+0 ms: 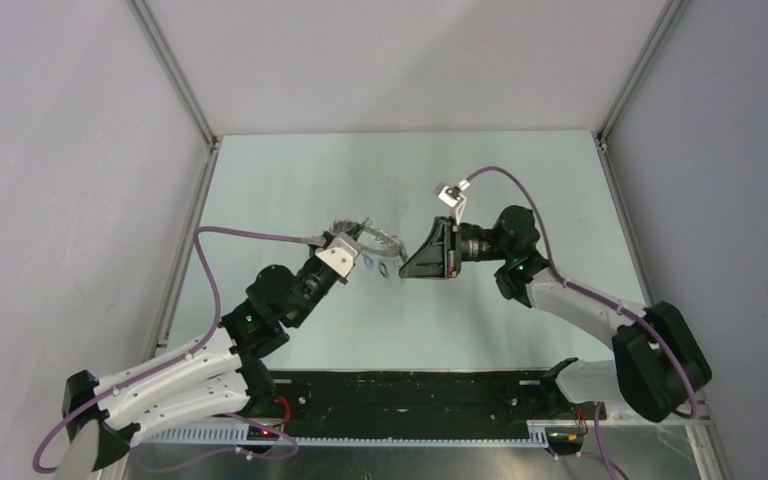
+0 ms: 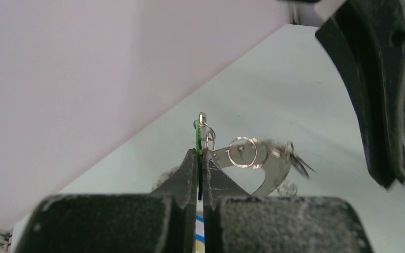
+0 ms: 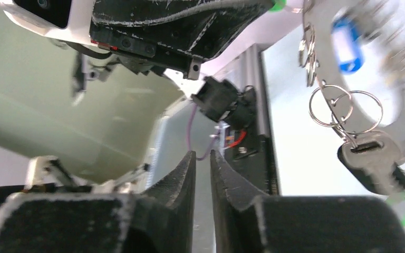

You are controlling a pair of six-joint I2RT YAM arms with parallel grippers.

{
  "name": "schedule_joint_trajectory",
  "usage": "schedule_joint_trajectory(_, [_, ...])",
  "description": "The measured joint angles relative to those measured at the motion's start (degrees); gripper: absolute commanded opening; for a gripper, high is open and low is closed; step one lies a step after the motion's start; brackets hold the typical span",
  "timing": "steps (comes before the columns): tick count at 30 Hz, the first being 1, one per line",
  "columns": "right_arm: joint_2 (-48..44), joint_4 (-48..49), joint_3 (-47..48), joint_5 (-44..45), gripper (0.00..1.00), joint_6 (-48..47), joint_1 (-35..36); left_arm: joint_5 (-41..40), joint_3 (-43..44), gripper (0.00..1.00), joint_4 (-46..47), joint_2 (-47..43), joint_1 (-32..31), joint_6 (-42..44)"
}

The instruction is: Remove the keys from the keyring

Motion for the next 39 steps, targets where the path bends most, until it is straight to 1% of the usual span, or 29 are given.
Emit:
schedule_joint_trajectory(1, [-1.22,-2.19,0.00,0.72,0.28,-1.99,-0.55,0.33,-0.37,0.00,0.04,-0.22,0.00,0.00])
schedule_joint_trajectory(3, [-4.24,-7.15,0.07,2.80,0.31,-7.34,-1.51,0.92,-0.98,0.00,0.09,-0.46,0.00,0.00])
schedule_joint_trajectory(6, [-9.18,-14.86,0.39,7.34,0.33,-17.57,-1.81,2.47,-1.79,0.00,0.07,-0.90,0.00,-0.02])
schedule_joint_trajectory(9, [-12.66,-19.69,0.61,10.43,0.34,-27.15,-1.73,5.51,-2.49,0.00,0.11,-1.81,0.00,-0.07])
schedule_joint_trajectory(13, [-14.69,-22.60,0.72,12.15,0.37,-36.92,-1.66,8.57,-3.10,0.00,0.13,-2.95,0.00,-0.09])
schedule_joint_trajectory(16, [-14.95,-23.58,0.72,13.44,0.40,-41.59,-1.66,10.08,-3.15,0.00,0.13,-3.32,0.00,-0.09])
schedule_joint_trajectory(20, [-14.95,-23.71,0.72,15.13,0.42,-46.34,-1.66,11.67,-3.48,0.00,0.26,-3.82,0.00,-0.11])
schedule_joint_trajectory(27, [-14.95,-22.21,0.72,14.73,0.46,-52.24,-1.22,14.75,-4.11,0.00,0.42,-4.63,0.00,-0.11])
schedule_joint_trajectory(28, [-14.95,-22.03,0.72,14.51,0.48,-52.74,-1.11,15.15,-4.24,0.00,0.46,-4.76,0.00,-0.11])
schedule_joint_trajectory(32, [-14.95,-21.57,0.72,13.49,0.50,-54.71,-0.37,16.72,-4.72,0.00,0.50,-5.22,0.00,-0.11])
schedule_joint_trajectory(39, [-13.40,-21.11,2.19,12.87,0.49,-55.28,2.27,19.26,-4.72,0.00,0.52,-5.62,0.00,-0.59])
